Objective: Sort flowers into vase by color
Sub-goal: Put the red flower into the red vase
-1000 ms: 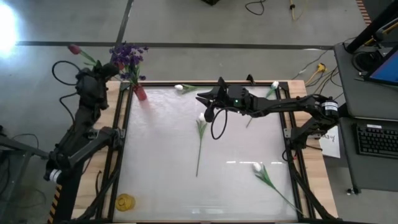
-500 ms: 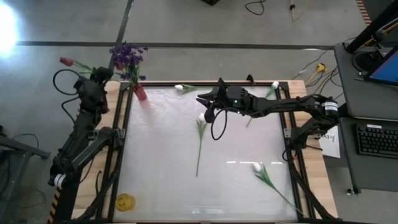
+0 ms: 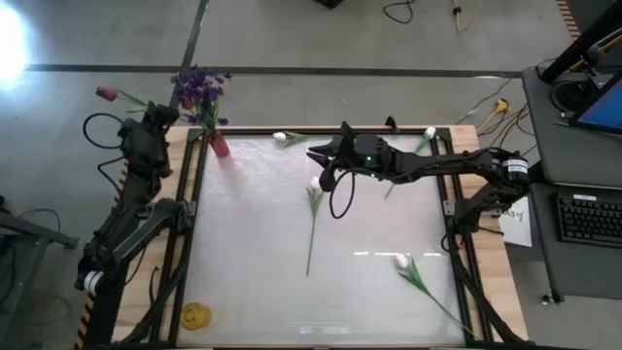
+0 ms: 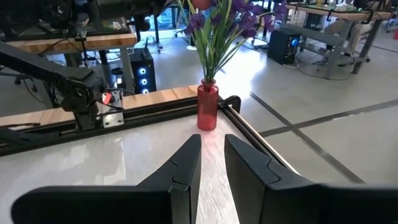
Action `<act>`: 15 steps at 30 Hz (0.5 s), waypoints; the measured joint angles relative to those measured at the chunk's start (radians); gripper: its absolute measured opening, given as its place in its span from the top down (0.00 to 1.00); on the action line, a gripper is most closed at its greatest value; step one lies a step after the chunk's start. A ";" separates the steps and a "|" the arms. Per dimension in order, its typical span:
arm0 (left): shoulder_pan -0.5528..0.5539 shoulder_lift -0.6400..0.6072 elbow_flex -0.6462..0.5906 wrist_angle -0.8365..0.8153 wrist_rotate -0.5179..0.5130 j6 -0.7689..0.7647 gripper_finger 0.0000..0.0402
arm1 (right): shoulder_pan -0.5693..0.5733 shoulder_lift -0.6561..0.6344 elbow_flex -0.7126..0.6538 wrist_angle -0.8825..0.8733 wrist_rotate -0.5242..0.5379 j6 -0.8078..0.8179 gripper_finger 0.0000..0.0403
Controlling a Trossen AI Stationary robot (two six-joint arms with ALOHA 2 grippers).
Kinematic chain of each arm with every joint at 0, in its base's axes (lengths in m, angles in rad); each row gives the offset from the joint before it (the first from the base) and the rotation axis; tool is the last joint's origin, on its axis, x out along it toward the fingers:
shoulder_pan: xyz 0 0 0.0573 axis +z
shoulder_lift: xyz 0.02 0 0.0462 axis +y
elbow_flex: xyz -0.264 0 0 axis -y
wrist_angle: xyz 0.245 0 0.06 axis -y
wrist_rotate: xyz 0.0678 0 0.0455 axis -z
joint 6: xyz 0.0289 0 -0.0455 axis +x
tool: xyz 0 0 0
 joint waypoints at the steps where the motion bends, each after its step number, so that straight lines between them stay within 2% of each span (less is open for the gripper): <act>1: -0.003 -0.001 0.000 -0.001 0.017 0.006 1.00 | 0.000 0.000 0.000 0.000 0.000 0.000 0.84; 15: -0.031 -0.023 -0.083 0.062 0.025 0.008 1.00 | 0.000 0.000 0.000 0.000 0.001 0.000 0.84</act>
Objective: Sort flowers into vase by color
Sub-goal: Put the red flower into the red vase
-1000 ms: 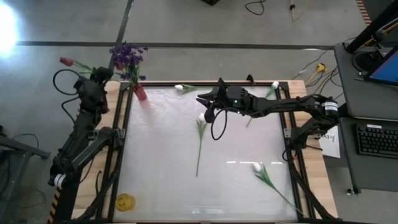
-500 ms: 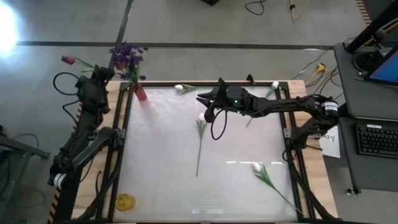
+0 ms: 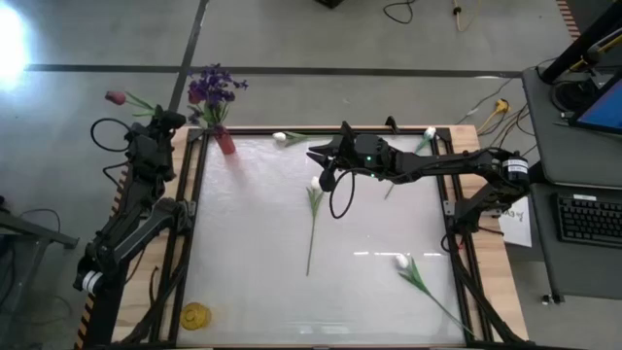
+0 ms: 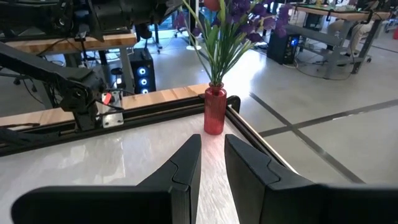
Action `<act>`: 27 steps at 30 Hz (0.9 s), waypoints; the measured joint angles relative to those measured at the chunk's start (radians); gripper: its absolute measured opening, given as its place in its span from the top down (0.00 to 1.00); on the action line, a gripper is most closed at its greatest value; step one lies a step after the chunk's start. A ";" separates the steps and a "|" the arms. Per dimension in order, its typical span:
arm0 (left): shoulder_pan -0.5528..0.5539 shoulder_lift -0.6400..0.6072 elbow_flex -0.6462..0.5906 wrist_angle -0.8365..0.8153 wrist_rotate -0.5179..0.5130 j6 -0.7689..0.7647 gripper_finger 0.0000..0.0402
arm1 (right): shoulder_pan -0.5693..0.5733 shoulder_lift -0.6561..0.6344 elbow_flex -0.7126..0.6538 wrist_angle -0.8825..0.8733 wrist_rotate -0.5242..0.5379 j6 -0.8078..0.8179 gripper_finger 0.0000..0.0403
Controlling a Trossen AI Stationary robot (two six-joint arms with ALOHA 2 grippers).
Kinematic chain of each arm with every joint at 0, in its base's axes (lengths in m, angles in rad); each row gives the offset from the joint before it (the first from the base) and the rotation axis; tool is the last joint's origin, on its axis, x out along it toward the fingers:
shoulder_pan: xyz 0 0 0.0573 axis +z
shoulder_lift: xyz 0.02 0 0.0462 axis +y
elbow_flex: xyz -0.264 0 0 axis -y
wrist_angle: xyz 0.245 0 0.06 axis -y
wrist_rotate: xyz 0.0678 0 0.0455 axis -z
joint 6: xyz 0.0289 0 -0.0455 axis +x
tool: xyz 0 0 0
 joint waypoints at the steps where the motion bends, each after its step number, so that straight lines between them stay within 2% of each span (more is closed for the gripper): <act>1: 0.000 0.002 0.000 0.000 0.002 0.000 1.00 | 0.000 0.000 0.000 0.000 0.000 0.000 0.84; 10: -0.042 0.004 0.000 0.013 0.021 -0.002 1.00 | 0.000 0.000 0.000 0.000 0.001 0.000 0.84; 17: -0.105 0.020 -0.001 0.096 0.018 0.101 1.00 | -0.002 0.000 0.000 0.000 0.001 0.000 0.84; 24: -0.121 0.055 -0.001 0.106 0.004 0.117 1.00 | -0.002 0.000 0.000 -0.001 0.000 0.000 0.84; 27: -0.135 0.054 -0.001 0.136 0.005 0.172 1.00 | -0.002 0.000 0.000 -0.001 0.001 0.000 0.84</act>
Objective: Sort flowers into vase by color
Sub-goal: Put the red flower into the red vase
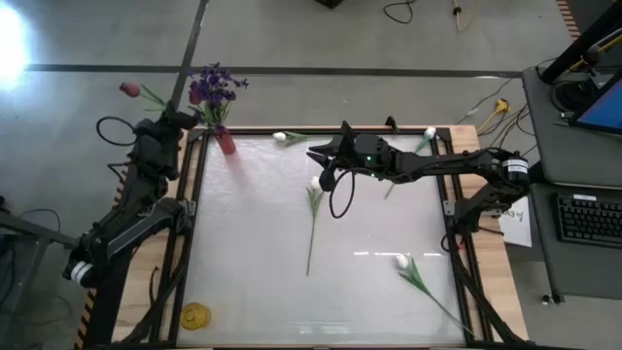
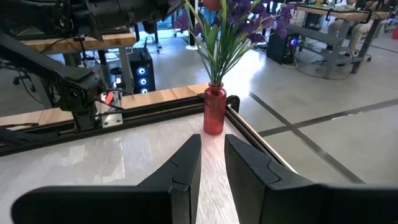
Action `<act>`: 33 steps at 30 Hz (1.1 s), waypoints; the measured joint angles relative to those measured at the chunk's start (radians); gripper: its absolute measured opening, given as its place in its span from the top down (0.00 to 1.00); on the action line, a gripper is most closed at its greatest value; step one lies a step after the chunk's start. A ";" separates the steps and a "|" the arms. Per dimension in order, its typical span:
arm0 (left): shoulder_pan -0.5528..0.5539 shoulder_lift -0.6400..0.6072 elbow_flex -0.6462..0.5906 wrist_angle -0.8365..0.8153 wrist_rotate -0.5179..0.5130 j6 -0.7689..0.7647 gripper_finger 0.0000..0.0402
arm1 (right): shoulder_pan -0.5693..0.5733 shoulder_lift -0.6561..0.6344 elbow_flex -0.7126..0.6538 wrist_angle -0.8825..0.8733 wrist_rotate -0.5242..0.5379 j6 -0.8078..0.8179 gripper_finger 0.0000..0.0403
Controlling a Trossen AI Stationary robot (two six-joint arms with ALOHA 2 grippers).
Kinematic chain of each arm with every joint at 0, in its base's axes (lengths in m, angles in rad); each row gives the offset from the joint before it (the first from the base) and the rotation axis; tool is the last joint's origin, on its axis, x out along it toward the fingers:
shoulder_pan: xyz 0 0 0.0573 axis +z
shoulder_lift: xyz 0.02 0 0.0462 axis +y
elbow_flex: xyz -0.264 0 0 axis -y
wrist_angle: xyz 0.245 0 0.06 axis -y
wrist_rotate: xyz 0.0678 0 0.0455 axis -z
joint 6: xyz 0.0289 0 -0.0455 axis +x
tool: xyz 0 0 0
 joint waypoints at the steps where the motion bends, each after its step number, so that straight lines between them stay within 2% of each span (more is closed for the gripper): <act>1: -0.008 0.000 0.000 0.020 0.011 0.029 1.00 | 0.000 0.000 0.000 0.000 0.000 0.000 0.84; 7: -0.086 0.006 0.000 0.098 0.040 0.172 1.00 | 0.000 0.000 0.000 0.001 0.000 0.000 0.84; 12: -0.211 0.017 0.000 0.101 0.055 0.339 1.00 | -0.001 0.000 0.000 0.001 0.000 0.000 0.84; 18: -0.337 0.062 0.000 0.222 -0.041 0.566 1.00 | -0.008 0.000 0.000 0.004 0.001 0.000 0.84; 22: -0.355 0.115 0.000 0.302 -0.034 0.635 1.00 | -0.011 0.000 0.000 0.005 0.001 0.004 0.84; 26: -0.356 0.180 0.000 0.346 0.010 0.641 1.00 | -0.011 0.000 0.000 0.005 0.001 0.005 0.84; 33: -0.355 0.274 0.005 0.437 0.002 0.691 1.00 | -0.011 0.000 0.000 0.004 0.001 0.011 0.84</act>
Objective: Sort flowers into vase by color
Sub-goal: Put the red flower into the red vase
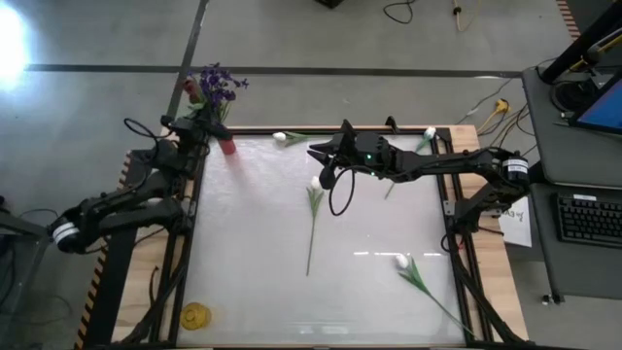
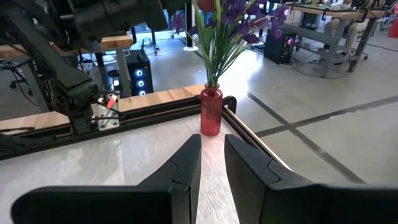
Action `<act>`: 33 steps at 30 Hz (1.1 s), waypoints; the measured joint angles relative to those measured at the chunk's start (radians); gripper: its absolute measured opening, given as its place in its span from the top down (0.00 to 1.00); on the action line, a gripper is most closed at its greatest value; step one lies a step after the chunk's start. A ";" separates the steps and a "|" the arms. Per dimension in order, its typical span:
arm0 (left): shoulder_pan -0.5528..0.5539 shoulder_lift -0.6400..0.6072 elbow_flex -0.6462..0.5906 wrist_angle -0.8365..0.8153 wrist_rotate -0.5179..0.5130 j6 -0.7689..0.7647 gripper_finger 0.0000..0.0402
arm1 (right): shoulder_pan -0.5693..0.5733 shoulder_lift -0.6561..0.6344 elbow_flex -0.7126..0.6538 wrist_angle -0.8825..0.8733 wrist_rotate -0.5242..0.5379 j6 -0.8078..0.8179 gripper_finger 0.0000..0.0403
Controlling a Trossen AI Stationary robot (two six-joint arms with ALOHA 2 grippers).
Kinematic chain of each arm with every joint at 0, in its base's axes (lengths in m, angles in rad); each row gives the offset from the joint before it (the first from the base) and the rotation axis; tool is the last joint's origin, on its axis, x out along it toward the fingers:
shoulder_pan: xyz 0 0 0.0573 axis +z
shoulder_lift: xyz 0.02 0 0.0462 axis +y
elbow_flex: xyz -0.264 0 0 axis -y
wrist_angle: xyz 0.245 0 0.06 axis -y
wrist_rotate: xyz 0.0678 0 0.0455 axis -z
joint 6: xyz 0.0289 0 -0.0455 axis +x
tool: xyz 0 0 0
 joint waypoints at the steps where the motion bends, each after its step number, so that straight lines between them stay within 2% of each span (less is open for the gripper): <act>1: 0.000 0.007 0.004 0.003 -0.001 0.005 1.00 | 0.000 0.000 0.000 0.000 0.000 0.000 0.84; 10: -0.009 0.039 0.058 -0.008 -0.005 0.105 1.00 | -0.006 0.000 0.000 0.000 -0.001 -0.003 0.84; 17: -0.011 0.065 0.065 -0.086 -0.023 0.102 1.00 | -0.015 0.000 0.000 0.000 0.000 -0.002 0.84; 33: -0.021 0.032 0.065 -0.093 -0.025 0.077 1.00 | -0.032 0.000 0.000 -0.001 0.000 0.000 0.84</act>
